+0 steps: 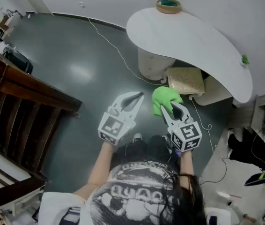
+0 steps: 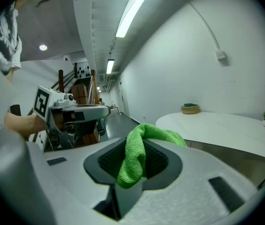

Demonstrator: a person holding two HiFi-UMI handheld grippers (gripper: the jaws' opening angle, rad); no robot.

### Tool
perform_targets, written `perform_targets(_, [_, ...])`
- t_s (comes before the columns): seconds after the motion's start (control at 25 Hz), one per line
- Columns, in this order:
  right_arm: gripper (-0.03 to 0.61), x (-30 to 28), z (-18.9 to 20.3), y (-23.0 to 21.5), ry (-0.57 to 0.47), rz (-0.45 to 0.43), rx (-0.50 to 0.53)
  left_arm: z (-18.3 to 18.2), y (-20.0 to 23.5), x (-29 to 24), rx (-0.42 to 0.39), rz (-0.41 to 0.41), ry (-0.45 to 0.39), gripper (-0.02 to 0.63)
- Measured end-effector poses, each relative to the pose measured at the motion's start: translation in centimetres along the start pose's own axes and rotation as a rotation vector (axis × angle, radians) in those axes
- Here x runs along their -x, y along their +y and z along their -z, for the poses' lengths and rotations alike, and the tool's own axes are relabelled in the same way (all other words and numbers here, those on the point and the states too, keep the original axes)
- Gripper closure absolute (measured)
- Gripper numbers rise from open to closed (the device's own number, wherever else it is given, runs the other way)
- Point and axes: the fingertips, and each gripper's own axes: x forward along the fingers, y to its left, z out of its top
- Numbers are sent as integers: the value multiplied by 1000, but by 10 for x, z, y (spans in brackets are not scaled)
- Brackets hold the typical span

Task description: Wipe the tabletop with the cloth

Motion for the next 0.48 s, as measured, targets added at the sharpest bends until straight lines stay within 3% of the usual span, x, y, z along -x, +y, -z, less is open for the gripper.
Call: perform_targets(0.48, [485,-35,-16,-74,-10,23,-16,1,23,-76,9,28,10,604])
